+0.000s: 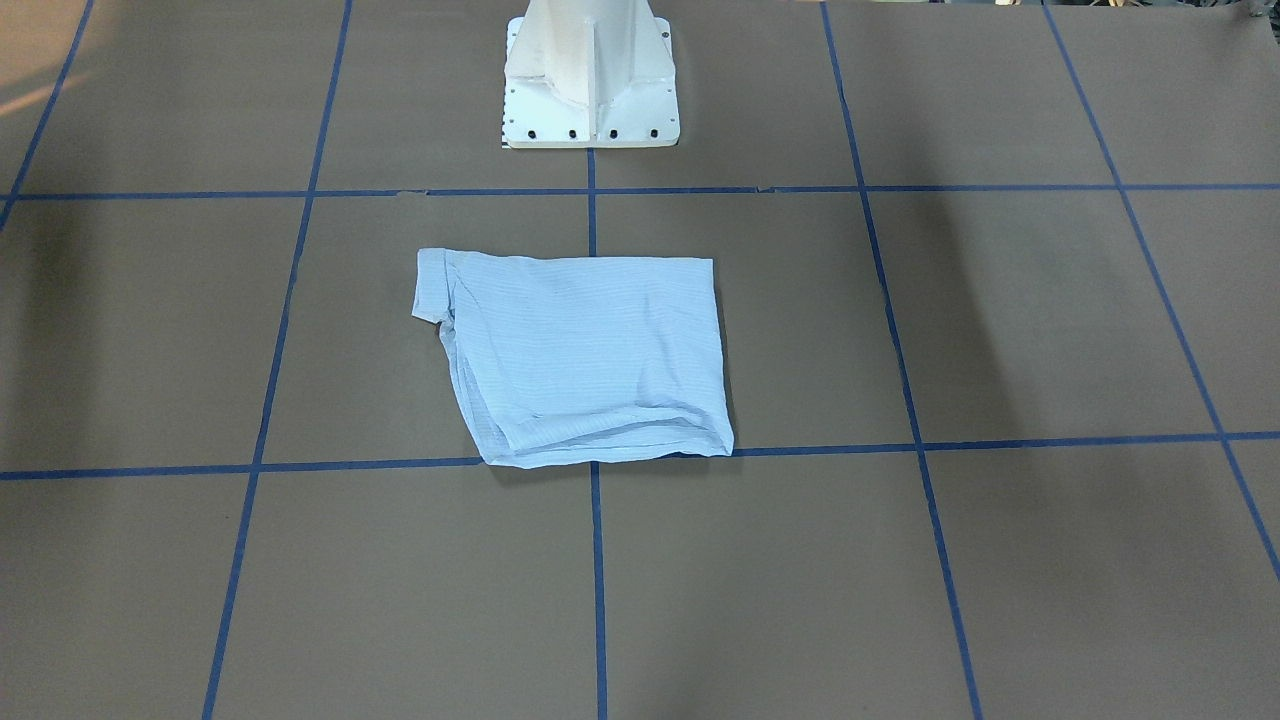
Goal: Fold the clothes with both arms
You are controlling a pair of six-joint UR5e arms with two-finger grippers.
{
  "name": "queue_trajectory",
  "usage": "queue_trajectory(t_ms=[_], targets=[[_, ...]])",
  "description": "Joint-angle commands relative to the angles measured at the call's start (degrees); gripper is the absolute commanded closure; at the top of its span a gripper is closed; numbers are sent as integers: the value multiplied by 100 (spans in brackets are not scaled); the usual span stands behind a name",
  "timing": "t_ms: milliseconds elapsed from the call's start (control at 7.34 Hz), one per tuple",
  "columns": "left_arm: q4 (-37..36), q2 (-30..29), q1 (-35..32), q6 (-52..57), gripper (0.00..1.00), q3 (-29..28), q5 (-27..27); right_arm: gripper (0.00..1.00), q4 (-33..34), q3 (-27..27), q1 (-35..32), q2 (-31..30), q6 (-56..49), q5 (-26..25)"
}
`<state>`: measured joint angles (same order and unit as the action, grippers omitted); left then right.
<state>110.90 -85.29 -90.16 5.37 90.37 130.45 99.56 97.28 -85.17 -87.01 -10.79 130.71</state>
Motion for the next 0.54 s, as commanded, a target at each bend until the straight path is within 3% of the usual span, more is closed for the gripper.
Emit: queue_trajectory(t_ms=[0,409], targets=[[-678,-32,7,-36,0,233,41,0,46,-7,-70,-105,111,156],[-1894,-41,25,-1002,0,1095,68,0,46,2,-105,-114,508,174]])
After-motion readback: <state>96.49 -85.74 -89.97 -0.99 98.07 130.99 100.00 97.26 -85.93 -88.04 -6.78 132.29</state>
